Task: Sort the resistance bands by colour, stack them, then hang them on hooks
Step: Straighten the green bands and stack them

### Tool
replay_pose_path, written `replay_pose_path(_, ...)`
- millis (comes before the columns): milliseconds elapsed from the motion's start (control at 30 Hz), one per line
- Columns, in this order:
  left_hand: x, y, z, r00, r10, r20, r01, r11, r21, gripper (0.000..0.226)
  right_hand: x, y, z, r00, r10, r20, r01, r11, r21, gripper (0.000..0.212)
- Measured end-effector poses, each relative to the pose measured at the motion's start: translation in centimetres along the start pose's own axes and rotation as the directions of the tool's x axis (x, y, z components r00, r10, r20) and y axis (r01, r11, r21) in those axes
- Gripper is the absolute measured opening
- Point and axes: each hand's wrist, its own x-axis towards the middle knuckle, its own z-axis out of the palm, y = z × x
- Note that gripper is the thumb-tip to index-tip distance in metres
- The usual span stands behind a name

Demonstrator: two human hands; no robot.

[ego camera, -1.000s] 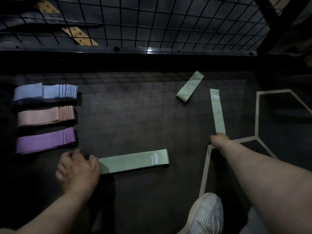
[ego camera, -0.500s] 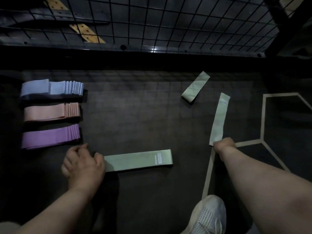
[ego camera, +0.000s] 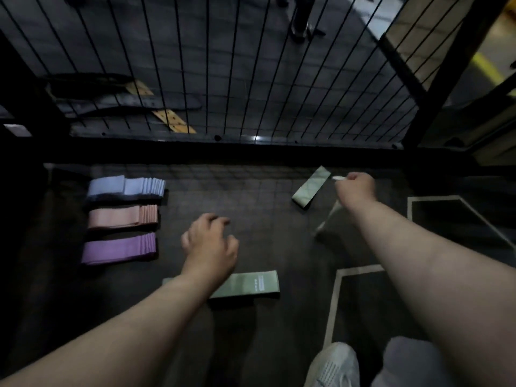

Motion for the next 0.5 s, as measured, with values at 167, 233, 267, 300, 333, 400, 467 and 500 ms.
replay_pose_path(167, 0.0, 7.0, -7.4, 0.985, 0.167, 0.042, -0.159, 0.976, -0.151, 0.044, -7.9, -8.4, -6.2, 0.904, -0.323, 0.280, 0.325, 0.945, 0.039, 0.002)
replay_pose_path(233, -0.8, 9.7, -11.0, 0.957, 0.290, -0.027, -0.287, 0.925, -0.250, 0.053, -11.5, -10.9, -8.6, 0.842, -0.422, 0.336, 0.429, 0.901, 0.056, 0.007)
replay_pose_path(267, -1.3, 10.7, -12.9, 0.934, 0.348, -0.078, -0.355, 0.892, -0.280, 0.061, -13.5, -12.1, -9.7, 0.818, -0.466, 0.337, 0.470, 0.879, 0.075, 0.010)
replay_pose_path(300, -1.9, 11.4, -14.8, 0.916, 0.388, -0.104, -0.401, 0.864, -0.304, 0.070, -15.6, -13.2, -10.5, 0.794, -0.501, 0.343, 0.490, 0.863, 0.127, 0.011)
replay_pose_path(333, -2.4, 12.0, -16.6, 0.909, 0.405, -0.096, -0.412, 0.841, -0.350, 0.075, -17.9, -14.1, -11.3, 0.767, -0.532, 0.358, 0.491, 0.846, 0.206, 0.013)
replay_pose_path(400, -3.6, 12.7, -19.4, 0.911, 0.411, -0.002, -0.345, 0.762, -0.547, 0.067, -21.7, -15.2, -12.7, 0.724, -0.580, 0.374, 0.470, 0.811, 0.348, 0.014)
replay_pose_path(467, -5.1, 12.7, -21.8, 0.893, 0.445, 0.067, -0.292, 0.686, -0.666, 0.040, -24.4, -16.0, -13.6, 0.701, -0.606, 0.376, 0.429, 0.779, 0.457, 0.011)
replay_pose_path(500, -5.9, 12.7, -22.9, 0.881, 0.463, 0.095, -0.283, 0.678, -0.678, 0.027, -25.2, -16.3, -13.9, 0.693, -0.614, 0.378, 0.398, 0.762, 0.510, 0.011)
